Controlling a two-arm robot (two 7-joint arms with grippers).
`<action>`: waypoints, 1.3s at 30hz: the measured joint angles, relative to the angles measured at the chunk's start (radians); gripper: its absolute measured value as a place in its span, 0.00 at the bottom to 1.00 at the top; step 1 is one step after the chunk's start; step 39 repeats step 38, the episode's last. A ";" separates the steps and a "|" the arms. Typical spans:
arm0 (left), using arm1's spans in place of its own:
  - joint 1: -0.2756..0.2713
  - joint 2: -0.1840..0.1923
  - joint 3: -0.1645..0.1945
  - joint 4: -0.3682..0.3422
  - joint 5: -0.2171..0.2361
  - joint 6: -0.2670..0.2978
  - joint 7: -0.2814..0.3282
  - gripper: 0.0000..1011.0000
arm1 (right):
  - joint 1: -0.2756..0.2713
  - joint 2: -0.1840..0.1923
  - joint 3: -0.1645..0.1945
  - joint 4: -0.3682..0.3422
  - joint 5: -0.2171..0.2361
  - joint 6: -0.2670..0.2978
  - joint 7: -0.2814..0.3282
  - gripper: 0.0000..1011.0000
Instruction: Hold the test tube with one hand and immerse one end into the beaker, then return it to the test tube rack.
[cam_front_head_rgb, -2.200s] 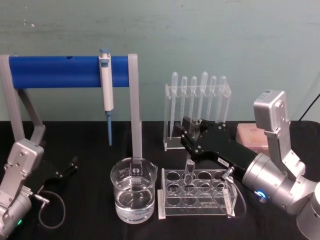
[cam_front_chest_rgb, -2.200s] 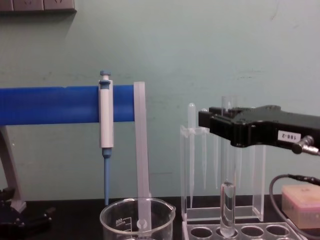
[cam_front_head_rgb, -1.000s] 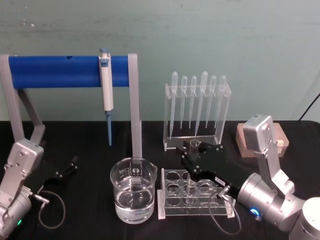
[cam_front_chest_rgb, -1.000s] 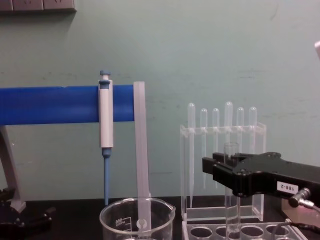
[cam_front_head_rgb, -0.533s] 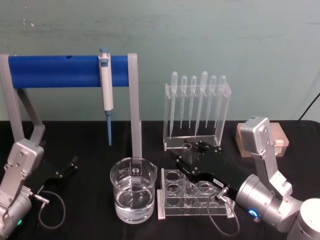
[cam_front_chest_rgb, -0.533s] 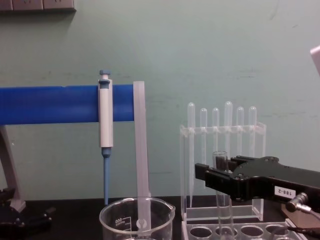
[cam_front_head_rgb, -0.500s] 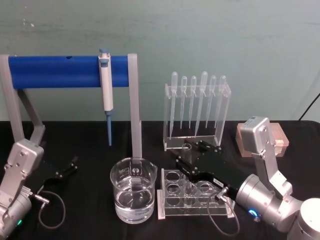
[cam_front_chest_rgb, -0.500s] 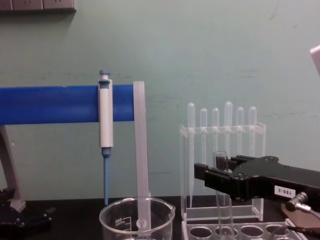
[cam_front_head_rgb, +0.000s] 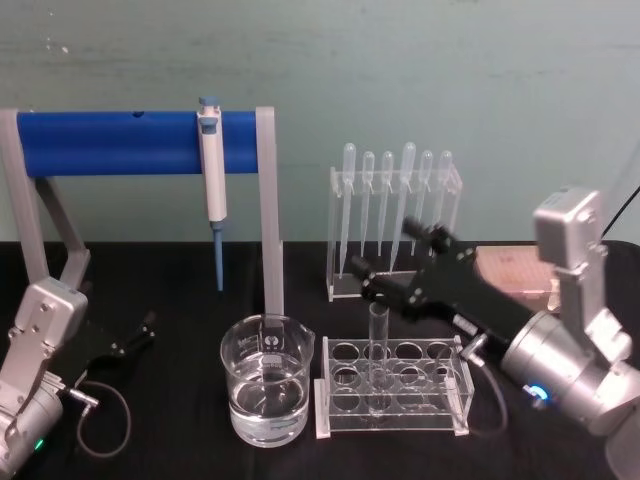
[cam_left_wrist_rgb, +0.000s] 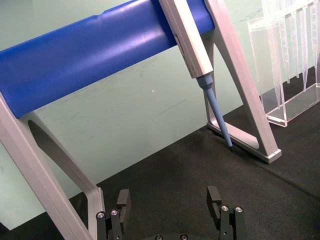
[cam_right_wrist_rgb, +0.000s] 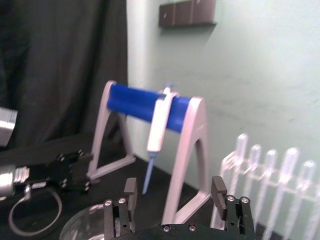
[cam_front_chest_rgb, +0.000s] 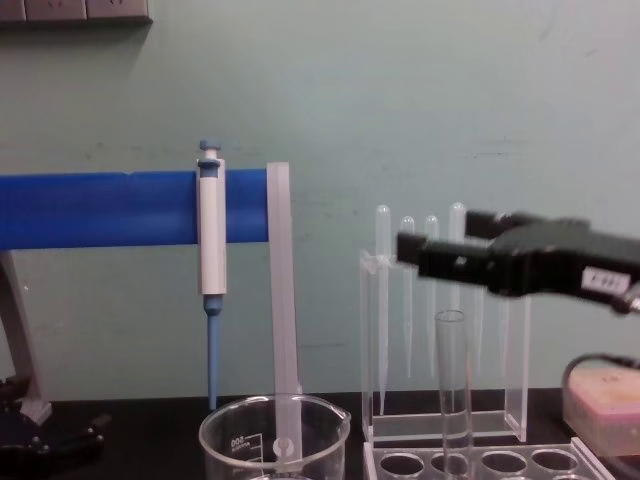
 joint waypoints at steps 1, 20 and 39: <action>0.000 0.000 0.000 0.000 0.000 0.000 0.000 0.99 | -0.003 0.002 0.007 -0.007 0.002 -0.002 -0.005 0.94; 0.000 0.000 0.000 0.000 0.000 0.000 0.000 0.99 | -0.126 -0.002 0.149 0.162 -0.245 -0.069 -0.248 0.99; 0.000 0.000 0.000 0.000 0.000 0.000 0.000 0.99 | -0.128 -0.013 0.140 0.177 -0.308 -0.085 -0.254 0.99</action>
